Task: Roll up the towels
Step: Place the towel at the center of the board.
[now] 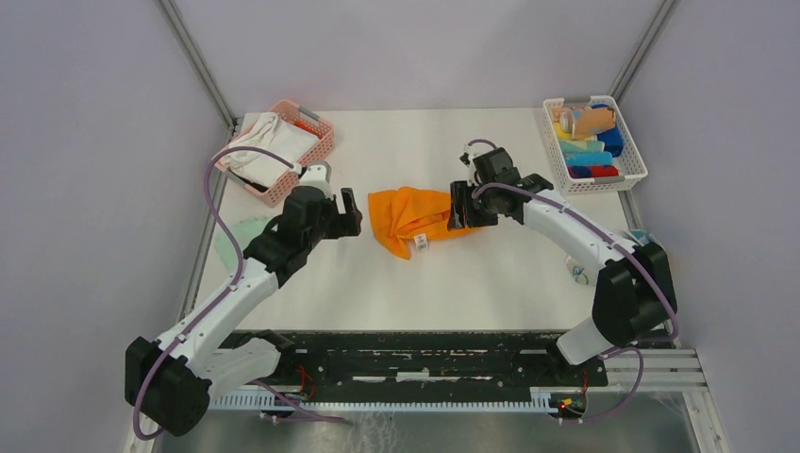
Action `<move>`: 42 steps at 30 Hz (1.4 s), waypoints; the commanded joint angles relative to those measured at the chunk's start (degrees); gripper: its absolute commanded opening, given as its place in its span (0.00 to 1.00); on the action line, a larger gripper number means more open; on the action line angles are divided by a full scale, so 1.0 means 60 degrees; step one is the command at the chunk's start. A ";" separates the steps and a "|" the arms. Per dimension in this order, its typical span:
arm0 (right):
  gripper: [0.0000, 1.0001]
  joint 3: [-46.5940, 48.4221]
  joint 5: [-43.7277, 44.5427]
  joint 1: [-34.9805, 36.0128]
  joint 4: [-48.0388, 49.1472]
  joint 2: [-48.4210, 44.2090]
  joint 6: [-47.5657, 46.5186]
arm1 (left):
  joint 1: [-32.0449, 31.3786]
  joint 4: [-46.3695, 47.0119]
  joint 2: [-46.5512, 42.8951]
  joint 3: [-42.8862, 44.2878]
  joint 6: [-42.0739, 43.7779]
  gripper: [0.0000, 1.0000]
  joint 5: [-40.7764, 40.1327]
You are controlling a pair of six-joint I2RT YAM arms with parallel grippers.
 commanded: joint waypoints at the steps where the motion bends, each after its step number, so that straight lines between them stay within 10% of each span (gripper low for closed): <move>1: 0.65 -0.0349 0.0998 -0.0038 0.0757 -0.0492 -0.0457 | 0.0032 0.0754 0.0135 -0.0188 -0.1186 0.90 0.1412; 8: 0.73 -0.0542 0.1803 -0.0693 0.1492 0.0142 -0.0248 | -0.0105 0.1840 0.1594 -0.0496 -0.2304 0.88 0.2988; 33: 0.73 -0.1014 0.0407 0.0386 0.3654 0.1393 0.1174 | -0.1198 0.2687 0.6089 0.0173 -0.3817 0.63 0.1408; 42: 0.72 -0.0710 0.1834 0.0456 0.3222 0.2399 0.1807 | -0.1153 0.2666 0.6561 0.0177 -0.3647 0.35 0.0337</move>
